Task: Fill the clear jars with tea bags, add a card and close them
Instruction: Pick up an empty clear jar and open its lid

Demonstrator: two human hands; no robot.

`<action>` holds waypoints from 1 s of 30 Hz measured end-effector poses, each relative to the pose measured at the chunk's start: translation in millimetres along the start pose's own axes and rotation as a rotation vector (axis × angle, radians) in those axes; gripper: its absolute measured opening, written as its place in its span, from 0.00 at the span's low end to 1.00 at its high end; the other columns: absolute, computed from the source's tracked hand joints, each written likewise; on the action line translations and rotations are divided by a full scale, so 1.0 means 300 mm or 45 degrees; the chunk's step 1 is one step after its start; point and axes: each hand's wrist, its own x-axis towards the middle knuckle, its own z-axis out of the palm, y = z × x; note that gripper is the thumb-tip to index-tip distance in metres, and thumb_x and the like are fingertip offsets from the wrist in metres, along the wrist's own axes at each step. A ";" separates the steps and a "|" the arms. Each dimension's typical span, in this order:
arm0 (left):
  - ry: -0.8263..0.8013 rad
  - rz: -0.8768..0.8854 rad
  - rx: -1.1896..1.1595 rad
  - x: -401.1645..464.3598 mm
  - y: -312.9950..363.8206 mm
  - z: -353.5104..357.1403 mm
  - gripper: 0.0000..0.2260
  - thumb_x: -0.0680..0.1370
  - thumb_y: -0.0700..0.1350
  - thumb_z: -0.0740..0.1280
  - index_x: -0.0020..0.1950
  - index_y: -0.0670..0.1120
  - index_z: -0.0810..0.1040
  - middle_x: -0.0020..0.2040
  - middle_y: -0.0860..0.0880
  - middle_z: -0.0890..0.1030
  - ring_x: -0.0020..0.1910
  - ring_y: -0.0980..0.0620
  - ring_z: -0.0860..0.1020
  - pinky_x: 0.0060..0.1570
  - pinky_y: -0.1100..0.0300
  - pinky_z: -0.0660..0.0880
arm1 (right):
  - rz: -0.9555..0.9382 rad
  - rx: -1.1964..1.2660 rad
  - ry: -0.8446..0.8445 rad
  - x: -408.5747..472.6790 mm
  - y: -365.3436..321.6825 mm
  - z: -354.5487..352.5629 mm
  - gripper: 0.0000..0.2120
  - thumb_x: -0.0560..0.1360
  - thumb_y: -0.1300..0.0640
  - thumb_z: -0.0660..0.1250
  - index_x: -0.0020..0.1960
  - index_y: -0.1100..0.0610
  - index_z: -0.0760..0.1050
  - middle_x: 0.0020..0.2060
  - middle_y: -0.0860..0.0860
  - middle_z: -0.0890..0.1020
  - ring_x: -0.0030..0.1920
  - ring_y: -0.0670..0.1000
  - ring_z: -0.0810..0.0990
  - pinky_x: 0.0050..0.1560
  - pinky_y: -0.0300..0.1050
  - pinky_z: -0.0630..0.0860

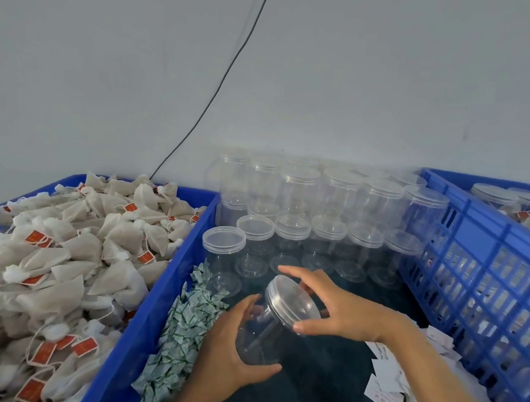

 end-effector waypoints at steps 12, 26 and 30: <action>-0.118 -0.042 -0.167 -0.006 -0.013 0.023 0.40 0.58 0.60 0.81 0.65 0.68 0.66 0.59 0.63 0.77 0.59 0.63 0.76 0.56 0.68 0.74 | -0.290 -0.092 0.073 -0.017 0.023 -0.049 0.39 0.66 0.62 0.76 0.67 0.34 0.65 0.66 0.35 0.61 0.68 0.36 0.63 0.62 0.34 0.71; 0.021 -0.240 -0.417 0.006 -0.043 0.057 0.37 0.64 0.41 0.81 0.64 0.57 0.62 0.66 0.58 0.71 0.63 0.67 0.72 0.58 0.70 0.71 | 0.104 0.515 0.925 0.102 0.319 0.303 0.34 0.61 0.58 0.81 0.52 0.46 0.60 0.54 0.48 0.73 0.55 0.49 0.76 0.51 0.38 0.74; 0.005 -0.246 -0.449 0.014 -0.047 0.093 0.39 0.64 0.45 0.81 0.64 0.56 0.59 0.68 0.57 0.68 0.64 0.69 0.70 0.60 0.70 0.69 | 0.222 0.353 1.029 0.096 0.337 0.349 0.33 0.61 0.52 0.81 0.53 0.46 0.60 0.55 0.46 0.71 0.57 0.49 0.72 0.50 0.39 0.69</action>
